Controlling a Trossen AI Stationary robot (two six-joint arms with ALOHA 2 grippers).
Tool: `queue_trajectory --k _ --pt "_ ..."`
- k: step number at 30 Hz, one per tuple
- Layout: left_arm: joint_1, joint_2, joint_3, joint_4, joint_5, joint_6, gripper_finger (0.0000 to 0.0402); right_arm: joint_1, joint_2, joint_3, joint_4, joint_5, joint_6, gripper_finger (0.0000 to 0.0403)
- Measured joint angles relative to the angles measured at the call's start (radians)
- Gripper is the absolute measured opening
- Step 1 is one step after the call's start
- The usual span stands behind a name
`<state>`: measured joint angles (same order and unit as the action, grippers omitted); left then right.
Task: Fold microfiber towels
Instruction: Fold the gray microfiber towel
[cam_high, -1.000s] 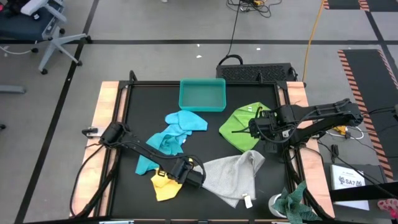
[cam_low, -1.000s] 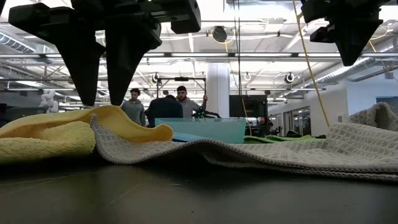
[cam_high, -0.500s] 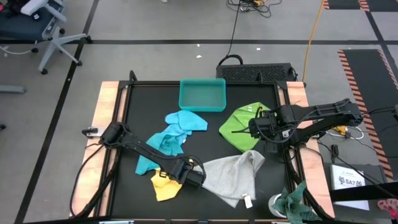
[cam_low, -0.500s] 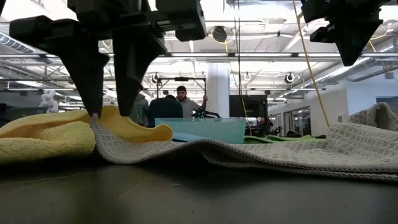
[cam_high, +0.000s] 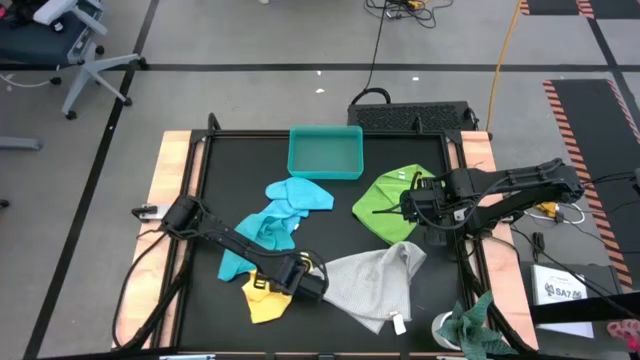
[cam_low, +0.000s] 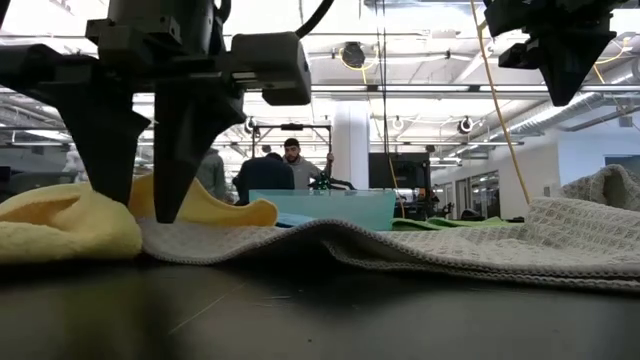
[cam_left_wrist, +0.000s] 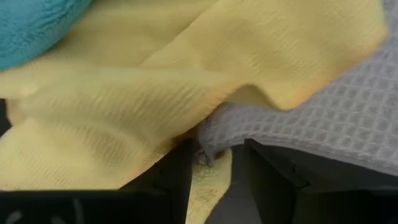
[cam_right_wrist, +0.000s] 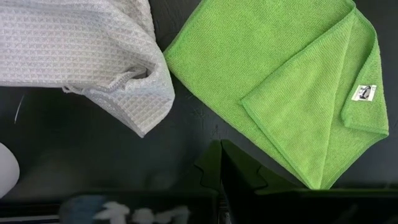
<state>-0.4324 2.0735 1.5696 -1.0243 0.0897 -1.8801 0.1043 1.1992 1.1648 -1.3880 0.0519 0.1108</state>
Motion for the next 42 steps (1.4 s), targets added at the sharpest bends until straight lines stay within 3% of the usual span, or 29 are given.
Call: queue_trajectory --k 8,15,19,24,27,32,35,42 --pt "0.002 0.000 0.000 0.006 -0.068 0.016 0.0147 0.000 0.000 0.000 0.000 0.000 0.007 0.0000" --pt "0.006 0.000 0.000 0.008 -0.055 0.023 0.0143 0.000 0.000 0.000 0.000 0.000 0.007 0.0000" --pt "0.006 0.000 0.000 0.015 -0.030 0.047 0.0105 0.000 0.000 0.000 0.000 0.000 0.008 0.0000" --pt "0.007 0.000 0.000 0.058 -0.031 0.096 0.0023 0.001 0.000 0.000 -0.012 -0.002 0.028 0.0000" --pt "0.009 0.000 0.013 0.061 -0.053 0.123 0.0009 0.002 0.000 0.000 -0.089 -0.026 0.064 0.0000" --pt "0.020 0.000 0.018 0.059 -0.064 0.176 0.0005 0.009 -0.008 -0.005 -0.184 -0.169 0.215 0.0000" --pt "0.029 0.000 0.018 0.058 -0.065 0.230 0.0006 0.045 -0.034 -0.034 -0.131 -0.288 0.356 0.0000" --pt "0.043 0.000 0.018 0.052 -0.099 0.423 0.0004 0.211 -0.073 -0.185 0.055 -0.437 0.776 0.0000"
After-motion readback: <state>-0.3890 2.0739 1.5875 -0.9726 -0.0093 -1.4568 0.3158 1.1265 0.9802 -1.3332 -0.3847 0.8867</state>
